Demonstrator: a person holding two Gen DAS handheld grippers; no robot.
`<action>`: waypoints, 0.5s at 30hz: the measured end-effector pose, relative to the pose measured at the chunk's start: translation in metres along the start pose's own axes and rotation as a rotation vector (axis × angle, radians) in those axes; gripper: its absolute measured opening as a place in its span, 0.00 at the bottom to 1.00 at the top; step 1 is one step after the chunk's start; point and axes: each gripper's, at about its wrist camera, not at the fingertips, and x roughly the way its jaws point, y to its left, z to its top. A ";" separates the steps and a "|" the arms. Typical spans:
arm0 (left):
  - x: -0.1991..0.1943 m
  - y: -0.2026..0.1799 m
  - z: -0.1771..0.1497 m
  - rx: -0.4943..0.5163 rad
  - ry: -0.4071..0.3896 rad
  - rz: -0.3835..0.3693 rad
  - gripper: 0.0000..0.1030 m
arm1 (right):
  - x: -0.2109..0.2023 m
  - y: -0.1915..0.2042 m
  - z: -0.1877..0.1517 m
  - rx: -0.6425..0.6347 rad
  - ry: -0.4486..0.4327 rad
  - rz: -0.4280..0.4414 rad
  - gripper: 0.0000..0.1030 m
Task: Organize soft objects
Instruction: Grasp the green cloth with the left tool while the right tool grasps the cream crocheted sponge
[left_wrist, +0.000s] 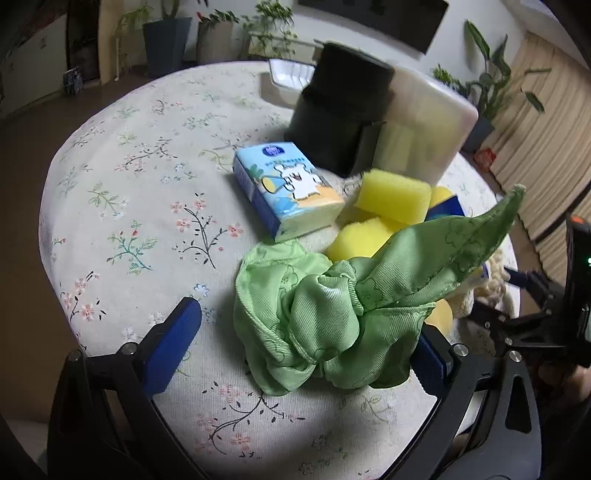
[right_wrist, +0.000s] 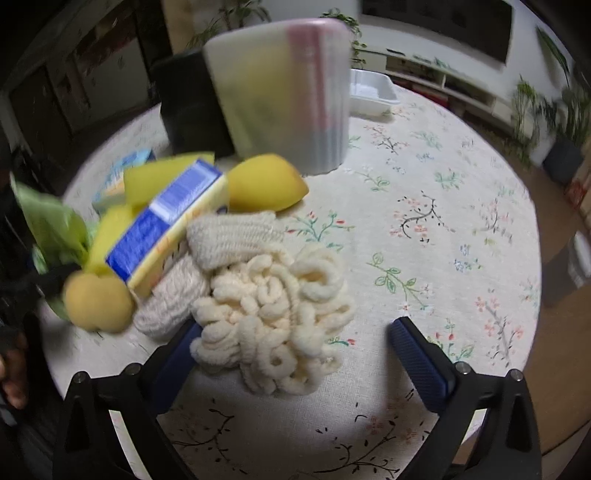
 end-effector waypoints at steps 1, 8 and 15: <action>-0.001 -0.001 -0.002 0.005 -0.018 -0.007 1.00 | -0.001 -0.002 -0.001 0.015 -0.009 0.007 1.00; -0.002 -0.007 0.007 0.025 0.012 -0.008 0.99 | -0.002 0.000 0.000 0.025 -0.026 0.001 1.00; 0.002 -0.015 0.008 0.090 0.008 0.029 0.98 | -0.003 -0.003 -0.003 0.037 -0.046 0.006 0.93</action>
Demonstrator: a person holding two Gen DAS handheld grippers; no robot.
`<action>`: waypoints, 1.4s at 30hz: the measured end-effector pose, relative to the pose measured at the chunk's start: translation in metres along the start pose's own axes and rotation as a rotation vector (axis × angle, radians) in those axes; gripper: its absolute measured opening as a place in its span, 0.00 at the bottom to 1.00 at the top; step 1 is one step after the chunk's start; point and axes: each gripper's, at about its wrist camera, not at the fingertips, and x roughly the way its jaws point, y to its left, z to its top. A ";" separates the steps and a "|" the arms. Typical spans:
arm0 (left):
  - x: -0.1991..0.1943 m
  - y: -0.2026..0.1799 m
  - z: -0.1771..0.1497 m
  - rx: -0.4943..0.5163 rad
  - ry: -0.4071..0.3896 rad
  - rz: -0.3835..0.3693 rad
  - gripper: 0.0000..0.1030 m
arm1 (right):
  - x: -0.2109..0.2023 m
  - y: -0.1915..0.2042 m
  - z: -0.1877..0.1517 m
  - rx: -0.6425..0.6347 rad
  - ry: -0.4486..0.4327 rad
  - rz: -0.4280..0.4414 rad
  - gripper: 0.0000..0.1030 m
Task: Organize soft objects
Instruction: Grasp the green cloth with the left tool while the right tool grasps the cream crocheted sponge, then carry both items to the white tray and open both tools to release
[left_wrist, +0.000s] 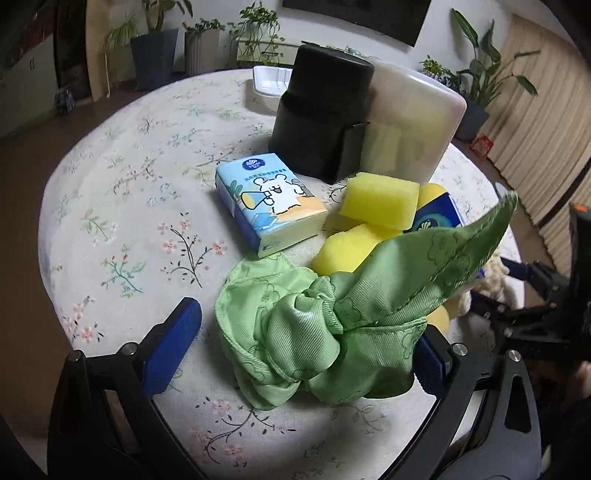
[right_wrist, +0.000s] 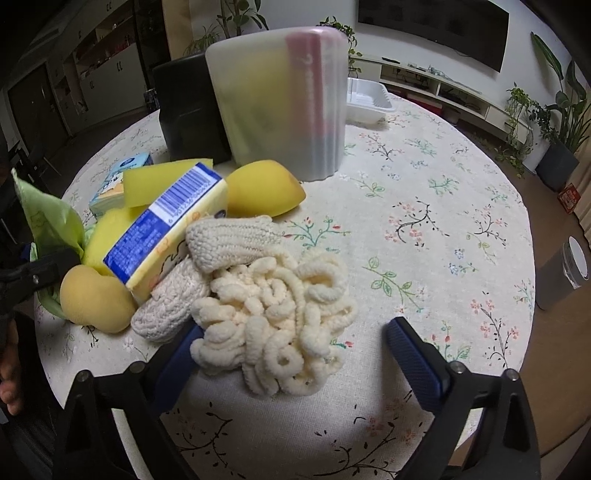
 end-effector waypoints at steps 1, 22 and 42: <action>0.001 0.001 -0.001 -0.002 0.004 0.003 0.98 | -0.001 0.000 0.000 0.001 -0.008 0.002 0.90; -0.005 -0.008 -0.007 0.024 -0.034 -0.038 0.51 | -0.005 0.004 -0.003 -0.022 -0.109 0.024 0.53; -0.049 0.009 -0.009 -0.064 -0.119 -0.109 0.35 | -0.031 0.003 -0.007 0.003 -0.124 0.069 0.28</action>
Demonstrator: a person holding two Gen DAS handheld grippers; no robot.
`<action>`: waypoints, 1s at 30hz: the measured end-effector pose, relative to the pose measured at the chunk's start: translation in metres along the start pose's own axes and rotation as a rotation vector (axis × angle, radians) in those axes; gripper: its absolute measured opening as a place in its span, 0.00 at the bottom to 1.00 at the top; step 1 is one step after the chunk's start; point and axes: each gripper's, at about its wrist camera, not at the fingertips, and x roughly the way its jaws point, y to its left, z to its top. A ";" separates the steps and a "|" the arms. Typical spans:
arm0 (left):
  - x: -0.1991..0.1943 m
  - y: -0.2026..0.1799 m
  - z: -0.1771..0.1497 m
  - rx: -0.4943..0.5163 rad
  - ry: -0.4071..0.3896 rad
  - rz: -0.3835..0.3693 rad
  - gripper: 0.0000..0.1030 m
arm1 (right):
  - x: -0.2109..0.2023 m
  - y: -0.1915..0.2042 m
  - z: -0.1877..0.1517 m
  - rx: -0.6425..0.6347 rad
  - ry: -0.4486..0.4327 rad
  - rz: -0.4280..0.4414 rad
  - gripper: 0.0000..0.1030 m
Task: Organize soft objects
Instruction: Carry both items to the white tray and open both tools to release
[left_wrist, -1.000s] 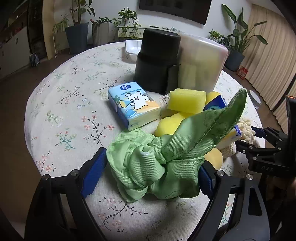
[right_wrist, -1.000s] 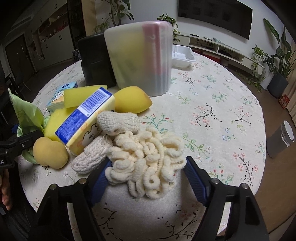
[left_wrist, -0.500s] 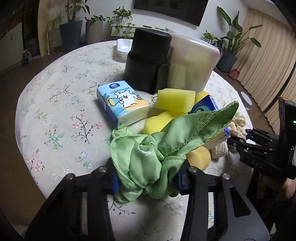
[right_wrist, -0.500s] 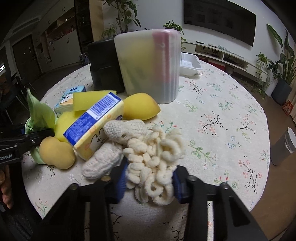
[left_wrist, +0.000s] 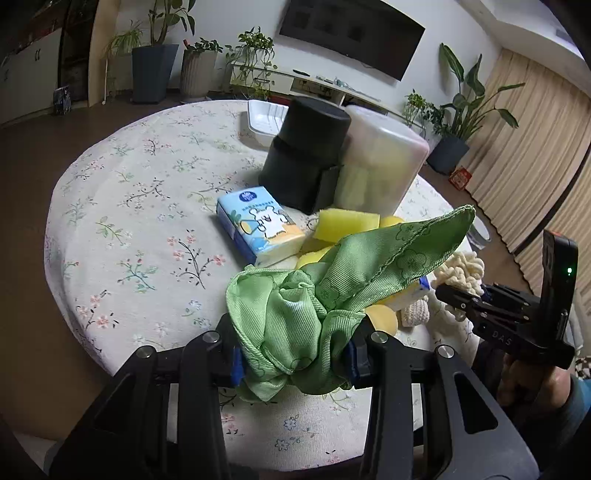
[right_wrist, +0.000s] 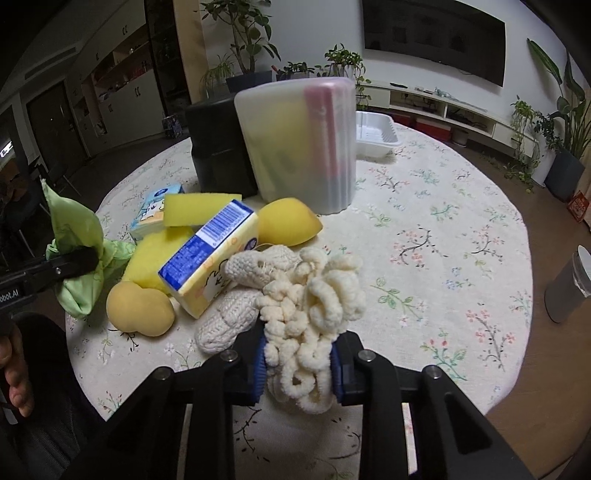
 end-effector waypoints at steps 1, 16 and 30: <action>-0.002 0.001 0.001 -0.004 -0.005 -0.004 0.35 | -0.002 -0.001 0.000 0.002 -0.001 -0.001 0.28; -0.018 0.053 0.082 0.008 -0.089 0.084 0.35 | -0.035 -0.075 0.032 0.083 -0.049 -0.124 0.28; 0.045 0.062 0.224 0.114 -0.076 0.059 0.35 | -0.017 -0.176 0.146 0.096 -0.105 -0.251 0.28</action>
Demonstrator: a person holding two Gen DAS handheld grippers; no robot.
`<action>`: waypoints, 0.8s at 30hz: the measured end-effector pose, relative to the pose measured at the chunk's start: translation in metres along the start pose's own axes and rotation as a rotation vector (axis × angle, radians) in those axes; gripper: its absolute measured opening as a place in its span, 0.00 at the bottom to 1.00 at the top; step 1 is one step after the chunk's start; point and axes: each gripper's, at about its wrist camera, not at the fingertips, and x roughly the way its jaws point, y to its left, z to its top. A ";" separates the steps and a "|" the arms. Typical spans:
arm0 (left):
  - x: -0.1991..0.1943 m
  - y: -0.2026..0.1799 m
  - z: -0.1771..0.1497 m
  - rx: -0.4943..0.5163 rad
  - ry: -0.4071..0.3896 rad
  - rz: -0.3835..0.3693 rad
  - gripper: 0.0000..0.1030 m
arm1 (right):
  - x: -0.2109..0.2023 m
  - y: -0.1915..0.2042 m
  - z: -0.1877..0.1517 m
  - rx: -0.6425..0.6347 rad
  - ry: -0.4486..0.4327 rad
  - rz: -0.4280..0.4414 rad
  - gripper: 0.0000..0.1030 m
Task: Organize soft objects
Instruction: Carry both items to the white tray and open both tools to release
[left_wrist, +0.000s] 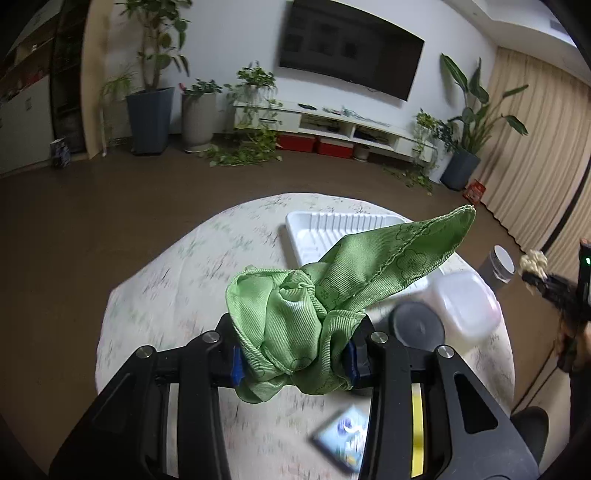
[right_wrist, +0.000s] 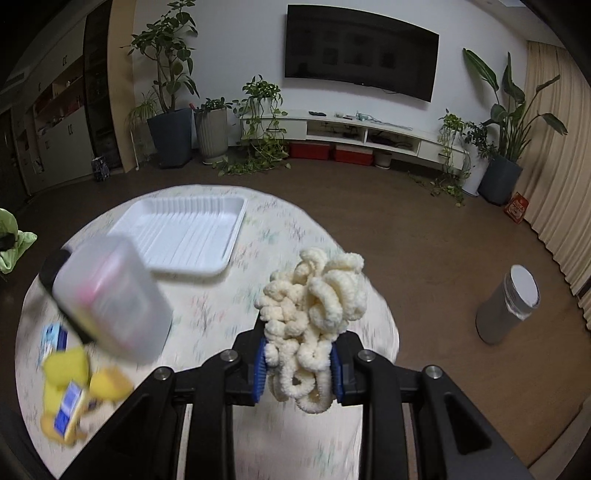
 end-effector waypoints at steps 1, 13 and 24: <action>0.010 0.000 0.010 0.009 0.008 -0.001 0.35 | 0.009 0.000 0.011 -0.005 0.001 0.007 0.28; 0.153 -0.069 0.082 0.282 0.241 -0.024 0.35 | 0.136 0.060 0.117 -0.173 0.090 0.155 0.28; 0.238 -0.086 0.069 0.370 0.410 -0.032 0.37 | 0.221 0.118 0.110 -0.359 0.240 0.293 0.28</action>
